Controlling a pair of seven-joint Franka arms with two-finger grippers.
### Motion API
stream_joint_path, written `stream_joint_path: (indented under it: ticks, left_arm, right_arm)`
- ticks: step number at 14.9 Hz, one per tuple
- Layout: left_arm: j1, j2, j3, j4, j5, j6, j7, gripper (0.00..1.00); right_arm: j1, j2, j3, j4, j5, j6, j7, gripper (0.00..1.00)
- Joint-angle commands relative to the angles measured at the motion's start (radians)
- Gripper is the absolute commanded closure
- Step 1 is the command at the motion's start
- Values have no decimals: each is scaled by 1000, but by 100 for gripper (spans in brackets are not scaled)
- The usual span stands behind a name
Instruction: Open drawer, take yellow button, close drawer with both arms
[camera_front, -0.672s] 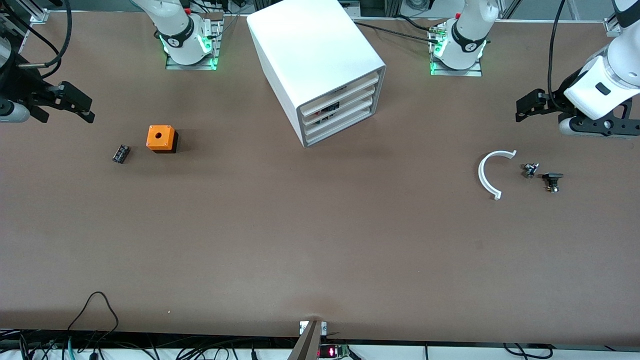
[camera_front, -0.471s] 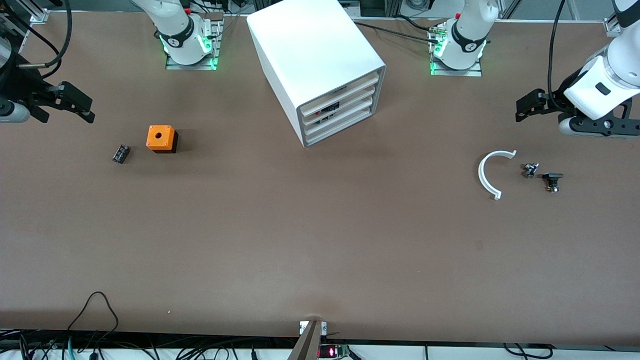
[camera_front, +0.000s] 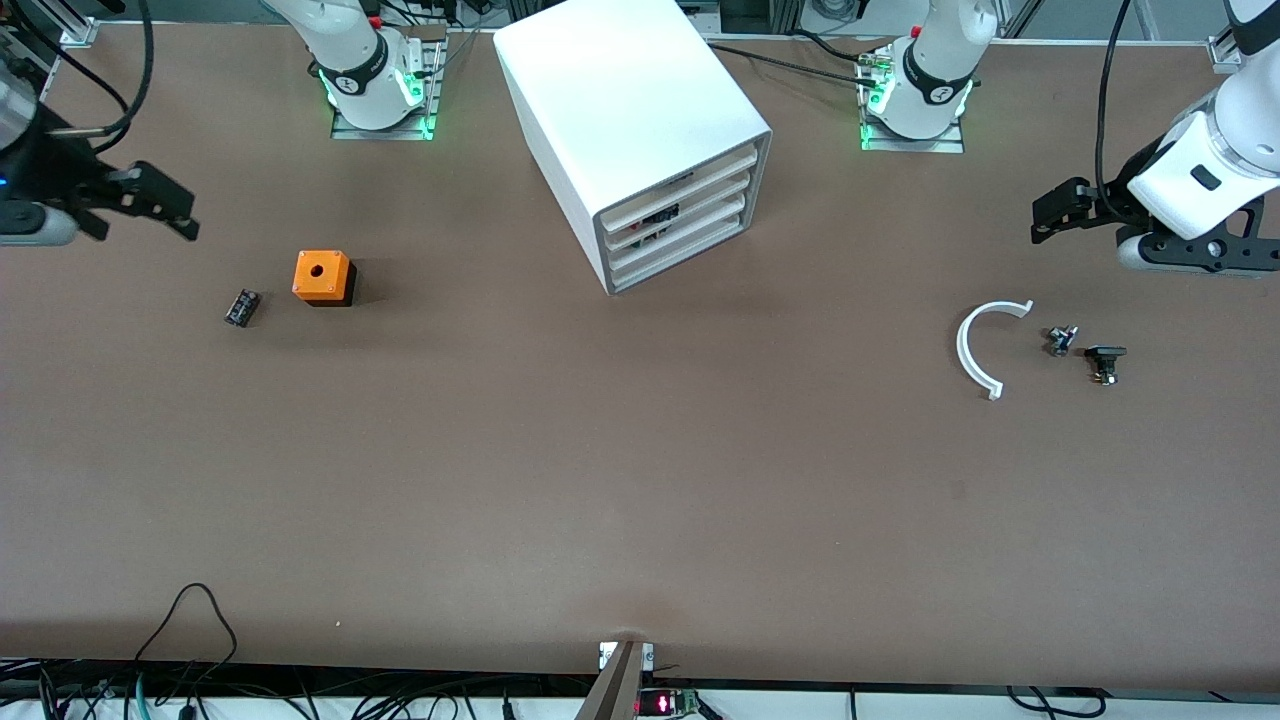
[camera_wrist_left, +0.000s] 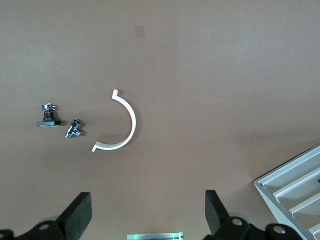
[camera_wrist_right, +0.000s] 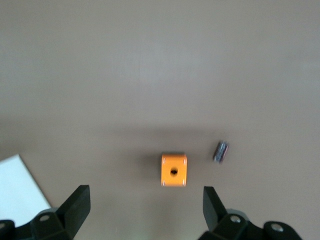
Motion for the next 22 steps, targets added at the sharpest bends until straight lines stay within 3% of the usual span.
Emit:
stream_joint_path:
  ticks: [1, 7, 10, 13, 16, 18, 22]
  left_arm:
    - [3, -2, -6, 18, 0, -19, 5, 0]
    - [3, 15, -6, 17, -201, -180, 8, 0]
    - [4, 42, -5, 14, -373, -226, 10, 0]
    - [4, 79, -5, 2, -482, -233, 76, 0]
    - [64, 165, -2, -26, -645, -235, 272, 0]
    - [119, 231, -2, -80, -778, -233, 432, 0]
    - [156, 304, -2, -219, -936, -211, 709, 0]
  right_arm:
    - [4, 17, -2, -2, 57, -21, 12, 0]
    - [7, 129, 0, -4, 59, 15, -7, 0]
    - [11, 165, 3, -4, 65, 21, -4, 0]
    - [19, 216, 1, 2, 189, 41, 28, 0]
    - [33, 273, 4, 22, 208, 62, 201, 0]
    - [100, 316, 1, 65, 185, 61, 330, 0]
    - [180, 382, 1, 131, 153, 59, 493, 0]
